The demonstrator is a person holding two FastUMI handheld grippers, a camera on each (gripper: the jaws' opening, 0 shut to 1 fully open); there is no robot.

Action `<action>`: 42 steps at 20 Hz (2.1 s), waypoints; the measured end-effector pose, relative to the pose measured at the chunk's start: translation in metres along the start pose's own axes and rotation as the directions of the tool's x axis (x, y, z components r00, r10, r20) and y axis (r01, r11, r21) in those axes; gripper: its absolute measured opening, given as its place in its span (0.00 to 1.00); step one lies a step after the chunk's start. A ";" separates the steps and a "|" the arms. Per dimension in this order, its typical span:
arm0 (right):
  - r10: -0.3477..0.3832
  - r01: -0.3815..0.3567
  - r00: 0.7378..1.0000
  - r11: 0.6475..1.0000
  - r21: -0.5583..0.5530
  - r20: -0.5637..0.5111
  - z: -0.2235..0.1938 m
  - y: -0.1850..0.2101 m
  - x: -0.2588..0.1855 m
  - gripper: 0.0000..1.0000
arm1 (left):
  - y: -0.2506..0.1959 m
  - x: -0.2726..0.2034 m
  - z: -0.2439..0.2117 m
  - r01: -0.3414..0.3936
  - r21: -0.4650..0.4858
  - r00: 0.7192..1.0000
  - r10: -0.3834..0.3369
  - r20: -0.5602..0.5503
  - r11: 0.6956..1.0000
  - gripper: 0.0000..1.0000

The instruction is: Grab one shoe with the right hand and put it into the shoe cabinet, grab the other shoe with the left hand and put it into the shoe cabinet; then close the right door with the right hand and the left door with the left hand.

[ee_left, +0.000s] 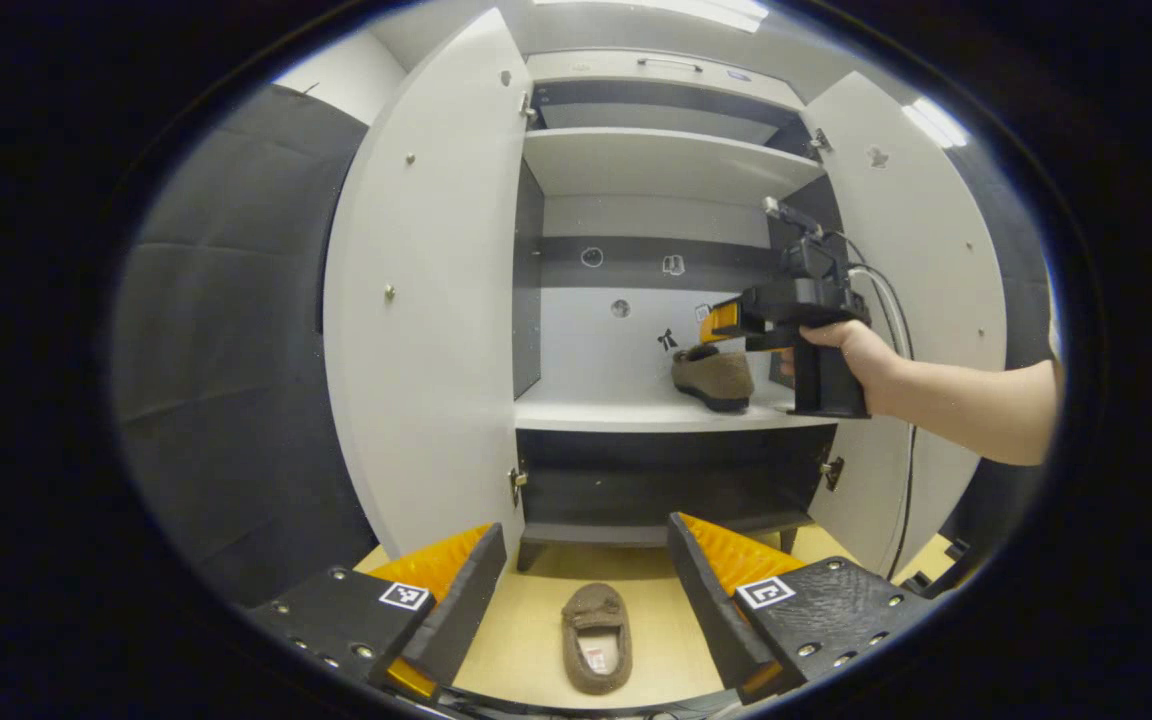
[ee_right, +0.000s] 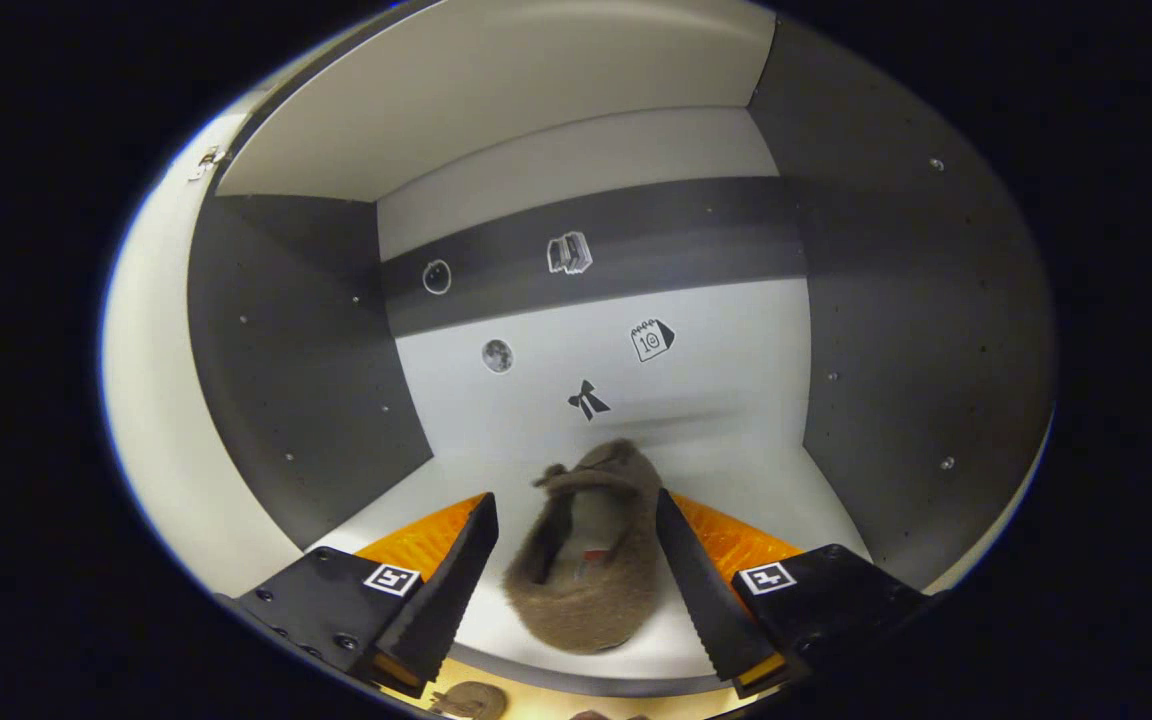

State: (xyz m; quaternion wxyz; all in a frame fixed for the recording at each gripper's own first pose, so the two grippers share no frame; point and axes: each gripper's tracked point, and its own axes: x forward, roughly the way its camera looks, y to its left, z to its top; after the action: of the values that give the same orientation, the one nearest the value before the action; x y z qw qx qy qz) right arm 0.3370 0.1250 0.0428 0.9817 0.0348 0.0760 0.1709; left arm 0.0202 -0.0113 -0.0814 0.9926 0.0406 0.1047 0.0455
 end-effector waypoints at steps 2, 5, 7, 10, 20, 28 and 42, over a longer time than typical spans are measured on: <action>-0.013 0.013 0.999 1.000 -0.002 0.034 0.006 0.002 -0.019 0.98 | 0.004 0.000 -0.008 -0.006 -0.004 1.000 0.006 -0.017 1.000 0.94; -0.042 0.044 0.994 0.999 -0.013 0.101 0.006 0.005 -0.051 0.98 | 0.006 0.004 -0.025 0.008 -0.019 0.998 -0.010 -0.064 1.000 0.95; -0.062 0.066 0.992 0.997 -0.041 0.110 -0.009 0.003 -0.072 0.97 | 0.008 0.006 -0.037 0.016 -0.021 0.995 -0.018 -0.094 1.000 0.95; -0.068 0.072 0.995 0.996 -0.048 0.076 -0.038 0.007 -0.101 0.93 | 0.006 0.012 -0.050 0.044 -0.008 0.990 -0.045 -0.133 0.999 0.95; -0.072 0.073 0.997 0.996 0.042 -0.018 -0.125 0.020 -0.205 0.93 | 0.006 0.042 -0.159 0.129 0.084 0.900 -0.081 -0.427 0.988 0.95; -0.204 0.204 0.979 0.979 0.004 0.000 -0.160 0.005 -0.295 0.98 | 0.008 0.084 -0.246 0.210 0.167 0.824 -0.082 -0.560 0.963 1.00; -0.648 0.654 0.756 0.755 0.056 -0.093 -0.208 -0.112 -0.469 0.98 | 0.008 0.134 -0.309 0.167 0.066 0.737 -0.080 -0.672 0.984 0.63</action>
State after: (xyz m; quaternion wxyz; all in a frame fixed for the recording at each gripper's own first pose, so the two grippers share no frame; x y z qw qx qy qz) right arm -0.0960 -0.1317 -0.1083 0.9743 0.0423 0.1237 -0.1833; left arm 0.0850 0.0321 -0.4088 0.8862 0.0752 0.4569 -0.0153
